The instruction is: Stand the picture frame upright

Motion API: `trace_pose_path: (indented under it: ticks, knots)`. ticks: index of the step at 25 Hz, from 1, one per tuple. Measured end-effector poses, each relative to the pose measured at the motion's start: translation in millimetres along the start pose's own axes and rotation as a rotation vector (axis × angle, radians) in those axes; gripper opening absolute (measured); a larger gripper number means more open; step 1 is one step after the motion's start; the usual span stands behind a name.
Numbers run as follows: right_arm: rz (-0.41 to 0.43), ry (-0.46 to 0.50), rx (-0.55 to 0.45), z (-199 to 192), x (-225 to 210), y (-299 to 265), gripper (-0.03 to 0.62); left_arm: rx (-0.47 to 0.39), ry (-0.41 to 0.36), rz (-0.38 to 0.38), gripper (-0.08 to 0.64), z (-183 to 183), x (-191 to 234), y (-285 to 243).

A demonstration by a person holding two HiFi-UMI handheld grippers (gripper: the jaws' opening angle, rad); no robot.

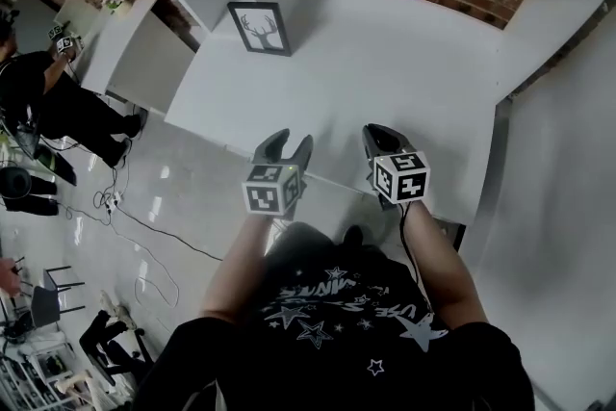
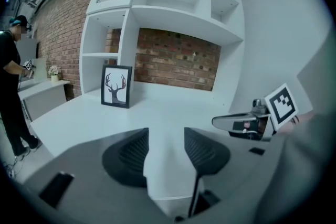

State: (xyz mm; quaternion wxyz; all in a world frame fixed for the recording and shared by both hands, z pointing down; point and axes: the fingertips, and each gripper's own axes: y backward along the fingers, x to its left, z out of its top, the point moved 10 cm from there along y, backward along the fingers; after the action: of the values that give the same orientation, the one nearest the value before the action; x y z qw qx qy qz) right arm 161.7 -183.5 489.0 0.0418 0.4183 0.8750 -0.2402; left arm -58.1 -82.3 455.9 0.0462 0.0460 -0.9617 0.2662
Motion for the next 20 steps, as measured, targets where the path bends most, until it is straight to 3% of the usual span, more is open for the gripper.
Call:
trace_pose_path:
  ticks: [7, 20]
  knots:
    - [0.039, 0.031, 0.049, -8.0, 8.4, -4.3, 0.021, -0.005, -0.004, -0.039, 0.155, -21.8, -2.8, 17.7]
    - [0.104, 0.036, 0.066, -16.2, 51.0, 9.0, 0.015, -0.030, 0.064, 0.054, 0.121, -55.7, -5.5, 81.8]
